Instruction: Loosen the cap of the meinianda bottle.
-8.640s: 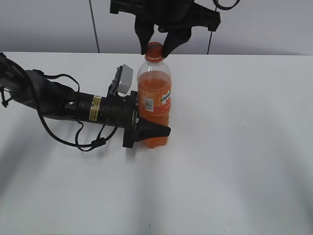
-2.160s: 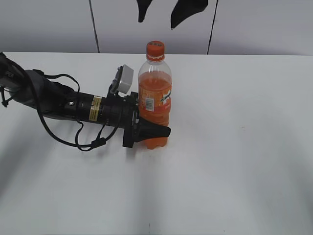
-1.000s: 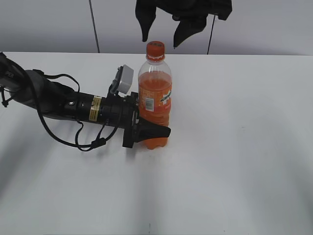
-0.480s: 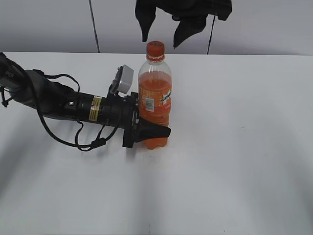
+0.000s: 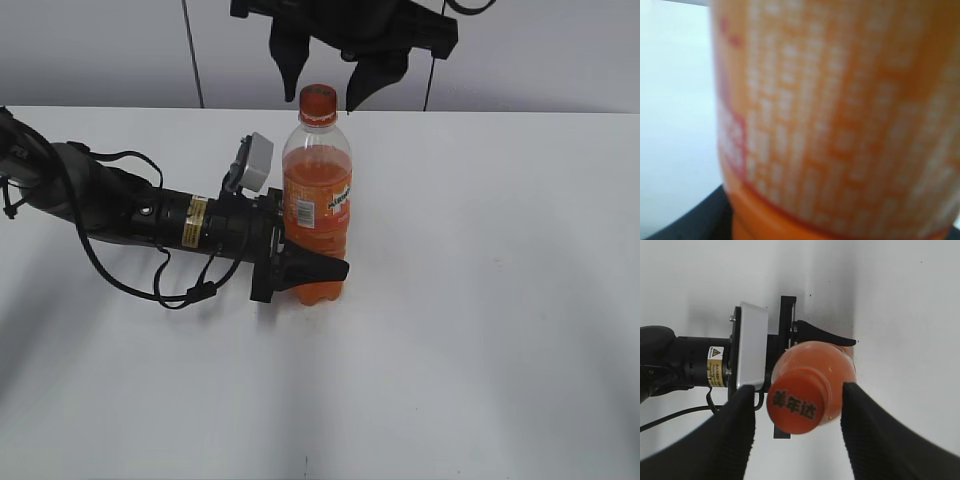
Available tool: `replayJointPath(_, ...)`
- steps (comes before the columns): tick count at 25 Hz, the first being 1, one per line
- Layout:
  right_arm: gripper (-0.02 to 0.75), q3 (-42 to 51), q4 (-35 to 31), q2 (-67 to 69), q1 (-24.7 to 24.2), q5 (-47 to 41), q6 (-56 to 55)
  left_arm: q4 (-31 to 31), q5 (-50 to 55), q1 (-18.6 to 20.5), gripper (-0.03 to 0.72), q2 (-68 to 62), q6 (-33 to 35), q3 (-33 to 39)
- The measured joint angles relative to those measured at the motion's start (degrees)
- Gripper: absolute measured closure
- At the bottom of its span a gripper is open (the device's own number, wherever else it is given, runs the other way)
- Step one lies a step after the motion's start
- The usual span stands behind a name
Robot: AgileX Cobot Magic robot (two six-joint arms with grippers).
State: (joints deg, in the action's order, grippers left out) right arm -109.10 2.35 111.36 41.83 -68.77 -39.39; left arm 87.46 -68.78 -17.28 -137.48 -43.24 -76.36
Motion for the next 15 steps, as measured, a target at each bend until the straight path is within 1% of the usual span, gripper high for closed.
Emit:
replayJointPath(12,0.332,0.0,-0.13,1.04,0.0,0.62,0.23,0.17,-0.11,0.0,0.279,0.0,0.0,0.0)
replayJointPath(13,0.342,0.0,-0.18,1.04,0.0,0.62,0.23,0.17,-0.11,0.0,0.279,0.0,0.0,0.0)
replayJointPath(15,0.391,0.0,-0.18,1.06,0.0,0.52,0.29,0.22,-0.15,0.0,0.279,0.0,0.0,0.0)
